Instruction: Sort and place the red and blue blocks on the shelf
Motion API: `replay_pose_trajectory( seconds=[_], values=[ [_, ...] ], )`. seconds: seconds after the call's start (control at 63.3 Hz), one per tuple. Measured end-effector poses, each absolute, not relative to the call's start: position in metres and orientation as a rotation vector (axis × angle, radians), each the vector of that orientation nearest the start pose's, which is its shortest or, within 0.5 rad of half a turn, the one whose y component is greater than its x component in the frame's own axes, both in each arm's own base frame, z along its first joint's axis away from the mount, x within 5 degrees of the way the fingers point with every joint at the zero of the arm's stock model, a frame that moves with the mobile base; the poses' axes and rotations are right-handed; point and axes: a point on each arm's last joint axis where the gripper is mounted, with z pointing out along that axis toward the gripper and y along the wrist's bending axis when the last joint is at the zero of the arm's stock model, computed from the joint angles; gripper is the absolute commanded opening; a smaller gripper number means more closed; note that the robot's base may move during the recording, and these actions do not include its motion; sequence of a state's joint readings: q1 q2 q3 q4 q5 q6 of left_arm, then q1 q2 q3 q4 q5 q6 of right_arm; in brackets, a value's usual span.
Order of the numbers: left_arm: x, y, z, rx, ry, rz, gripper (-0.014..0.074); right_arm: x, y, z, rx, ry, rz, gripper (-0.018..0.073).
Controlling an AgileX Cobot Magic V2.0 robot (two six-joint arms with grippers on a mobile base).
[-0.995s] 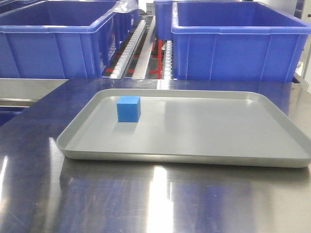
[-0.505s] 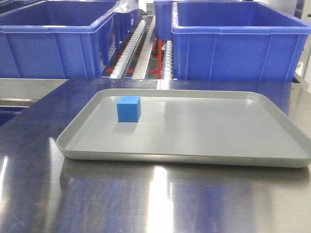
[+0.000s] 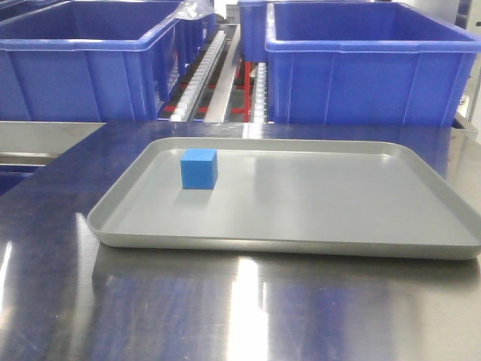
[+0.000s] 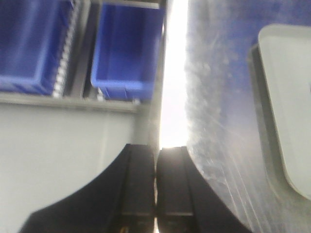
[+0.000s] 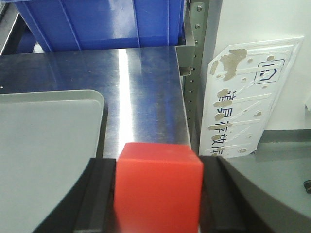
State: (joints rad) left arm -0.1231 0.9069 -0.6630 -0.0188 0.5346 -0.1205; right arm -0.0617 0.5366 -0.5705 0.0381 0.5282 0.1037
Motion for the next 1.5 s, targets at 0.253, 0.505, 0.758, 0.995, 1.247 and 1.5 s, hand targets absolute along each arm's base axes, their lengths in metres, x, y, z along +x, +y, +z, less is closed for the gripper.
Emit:
replay_pose_trajectory(
  seconds=[0.253,0.505,0.758,0.995,1.247,1.5],
  values=[
    [0.178,-0.024,0.291,-0.019,2.287,-0.160,0.0125,0.107,-0.005,0.317,0.183,1.970,0.068,0.0050],
    [0.178,-0.029,0.292,-0.111,2.280,-0.292,0.0125,0.107,-0.005,0.317,0.183,1.970,0.068,0.0050],
    [0.180,-0.038,0.297,-0.243,2.224,-0.487,0.0125,0.107,-0.005,0.317,0.183,1.970,0.068,0.0050],
    [0.180,-0.033,0.296,-0.115,2.230,-0.354,0.0125,0.107,-0.005,0.317,0.183,1.970,0.068,0.0050],
    [0.179,-0.033,0.295,-0.100,2.247,-0.339,0.0125,0.107,-0.005,0.317,0.183,1.970,0.068,0.0050],
    [0.178,-0.033,0.289,-0.091,2.313,-0.335,0.0132,0.107,-0.005,0.317,0.183,1.970,0.068,0.0050]
  ],
)
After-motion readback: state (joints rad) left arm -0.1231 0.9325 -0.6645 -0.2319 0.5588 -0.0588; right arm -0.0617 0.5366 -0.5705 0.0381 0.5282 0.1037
